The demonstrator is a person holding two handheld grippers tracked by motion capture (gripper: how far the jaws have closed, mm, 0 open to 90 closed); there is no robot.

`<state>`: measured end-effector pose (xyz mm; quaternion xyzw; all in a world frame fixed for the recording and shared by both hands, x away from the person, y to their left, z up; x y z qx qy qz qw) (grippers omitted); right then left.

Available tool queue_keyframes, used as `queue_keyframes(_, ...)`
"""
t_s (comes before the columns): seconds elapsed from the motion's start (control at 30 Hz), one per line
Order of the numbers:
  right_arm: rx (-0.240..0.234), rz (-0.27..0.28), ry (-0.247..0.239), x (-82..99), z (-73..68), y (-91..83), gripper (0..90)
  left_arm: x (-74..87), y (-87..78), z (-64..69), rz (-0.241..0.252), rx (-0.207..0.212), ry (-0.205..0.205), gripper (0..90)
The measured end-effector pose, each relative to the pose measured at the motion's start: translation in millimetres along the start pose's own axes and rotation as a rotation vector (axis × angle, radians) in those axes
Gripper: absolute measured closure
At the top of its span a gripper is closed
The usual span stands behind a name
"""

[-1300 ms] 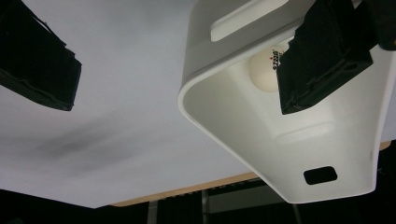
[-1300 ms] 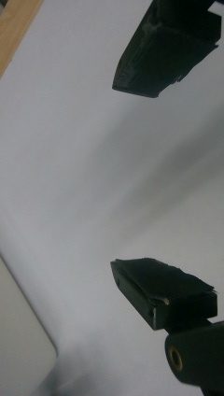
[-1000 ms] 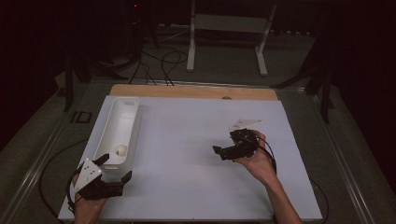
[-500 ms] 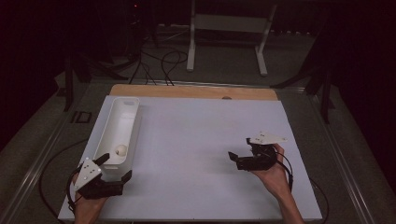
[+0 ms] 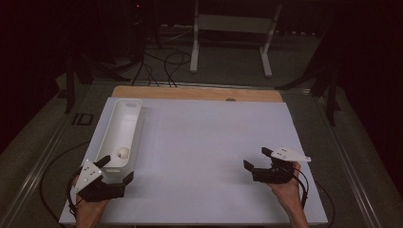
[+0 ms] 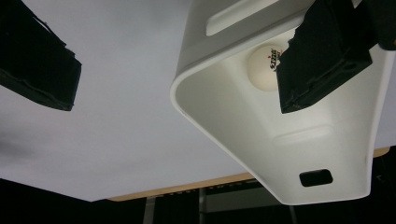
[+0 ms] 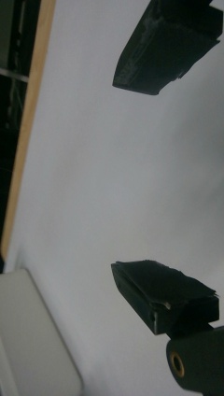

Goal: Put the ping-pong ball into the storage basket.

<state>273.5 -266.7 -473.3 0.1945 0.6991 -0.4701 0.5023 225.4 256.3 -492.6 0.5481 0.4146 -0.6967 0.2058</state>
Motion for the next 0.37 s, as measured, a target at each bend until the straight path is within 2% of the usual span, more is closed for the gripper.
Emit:
queue_keyframes(0.23, 0.013, 0.073, -0.008, 5.4, 1.7, -9.5, 9.7, -0.2, -0.1, -0.3, 0.0, -0.001, -0.003, 0.3)
queue_keyframes(0.37, 0.02, 0.076, -0.008, 9.5, 3.2, -11.2, 9.6, -0.2, -0.3, -0.4, 0.001, -0.003, -0.003, 0.3)
Point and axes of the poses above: each handheld gripper's, and its own axes: y roughly forward along the jaws, x roughly out of its underside, z roughly to its right, the point moved 1 cm from there along y, roughly forward along the jaws, and after that the axes turned 5 degrees about x, right-handed, at the moved point
